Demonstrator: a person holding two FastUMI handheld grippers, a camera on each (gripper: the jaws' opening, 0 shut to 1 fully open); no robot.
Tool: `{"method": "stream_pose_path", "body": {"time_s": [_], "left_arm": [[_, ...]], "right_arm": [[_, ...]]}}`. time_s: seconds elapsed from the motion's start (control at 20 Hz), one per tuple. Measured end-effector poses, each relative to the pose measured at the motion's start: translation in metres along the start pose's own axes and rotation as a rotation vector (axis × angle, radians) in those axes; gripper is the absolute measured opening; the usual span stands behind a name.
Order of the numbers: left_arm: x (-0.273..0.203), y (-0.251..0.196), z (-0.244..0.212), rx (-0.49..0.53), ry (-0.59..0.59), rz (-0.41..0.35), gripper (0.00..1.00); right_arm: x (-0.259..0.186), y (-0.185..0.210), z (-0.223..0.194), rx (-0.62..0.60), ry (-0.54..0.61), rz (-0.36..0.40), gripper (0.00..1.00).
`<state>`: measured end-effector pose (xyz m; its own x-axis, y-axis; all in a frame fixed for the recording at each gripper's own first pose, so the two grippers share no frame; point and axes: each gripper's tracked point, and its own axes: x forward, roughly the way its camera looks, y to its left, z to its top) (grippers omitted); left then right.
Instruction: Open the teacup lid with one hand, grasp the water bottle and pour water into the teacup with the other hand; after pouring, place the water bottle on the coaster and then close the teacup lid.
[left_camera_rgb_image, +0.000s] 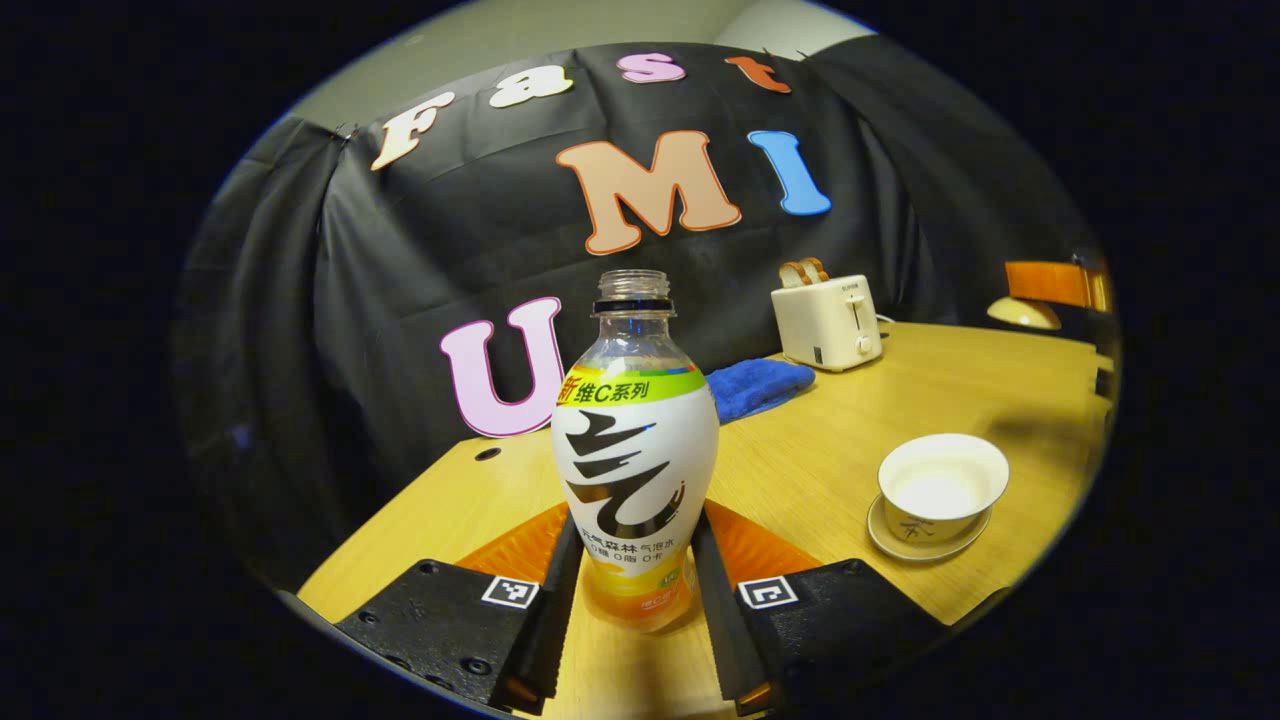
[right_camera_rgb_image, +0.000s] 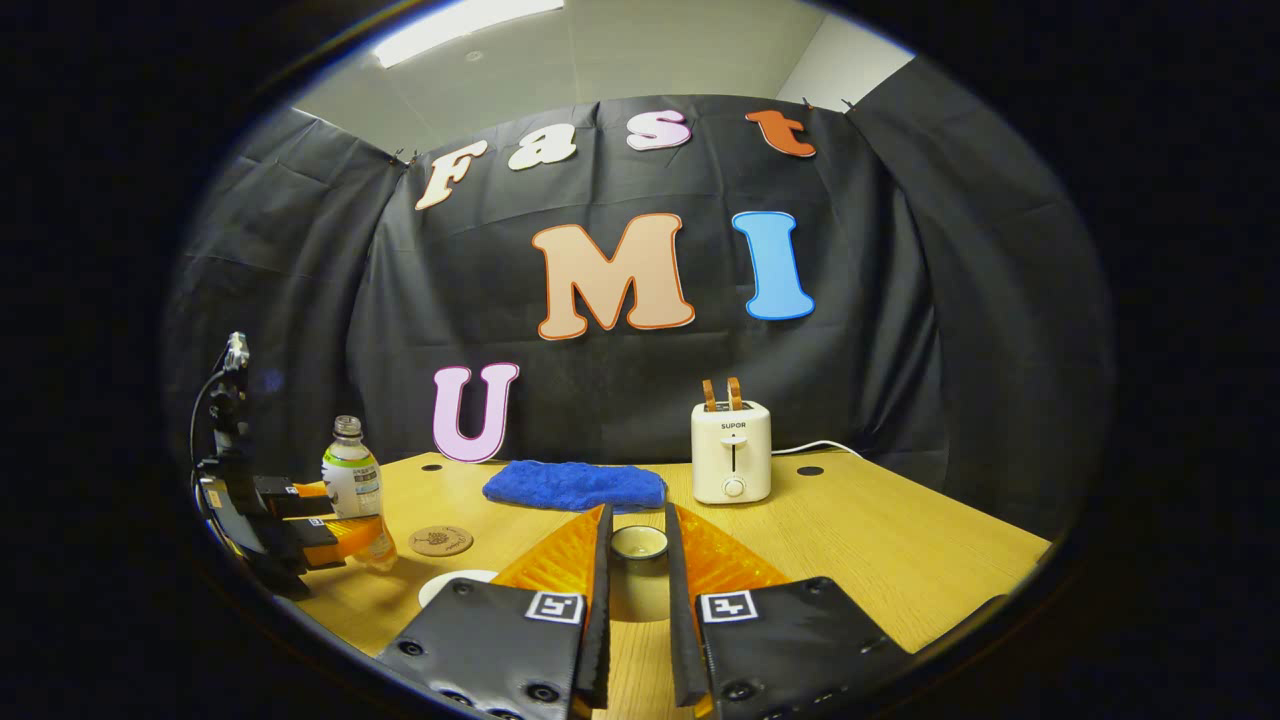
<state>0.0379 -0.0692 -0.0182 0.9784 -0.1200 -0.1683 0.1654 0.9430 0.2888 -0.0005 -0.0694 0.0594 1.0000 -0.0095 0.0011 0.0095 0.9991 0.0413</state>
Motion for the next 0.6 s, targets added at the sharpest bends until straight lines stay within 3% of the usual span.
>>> {"method": "stream_pose_path", "body": {"time_s": [0.05,0.2,0.3,0.6], "left_arm": [[0.000,0.000,-0.001,0.036,0.005,0.008,0.57],[0.001,-0.003,0.001,0.127,0.004,0.012,0.58],[0.001,-0.008,0.000,0.193,0.007,-0.001,0.58],[-0.002,-0.025,0.003,0.394,-0.010,-0.052,0.57]], "right_arm": [[0.000,-0.001,0.001,-0.001,-0.001,-0.002,0.30],[-0.002,-0.003,0.005,0.003,-0.008,-0.002,0.27],[-0.003,-0.003,0.007,0.005,-0.012,0.000,0.30],[-0.004,-0.008,0.013,0.014,-0.019,-0.002,0.28]]}}
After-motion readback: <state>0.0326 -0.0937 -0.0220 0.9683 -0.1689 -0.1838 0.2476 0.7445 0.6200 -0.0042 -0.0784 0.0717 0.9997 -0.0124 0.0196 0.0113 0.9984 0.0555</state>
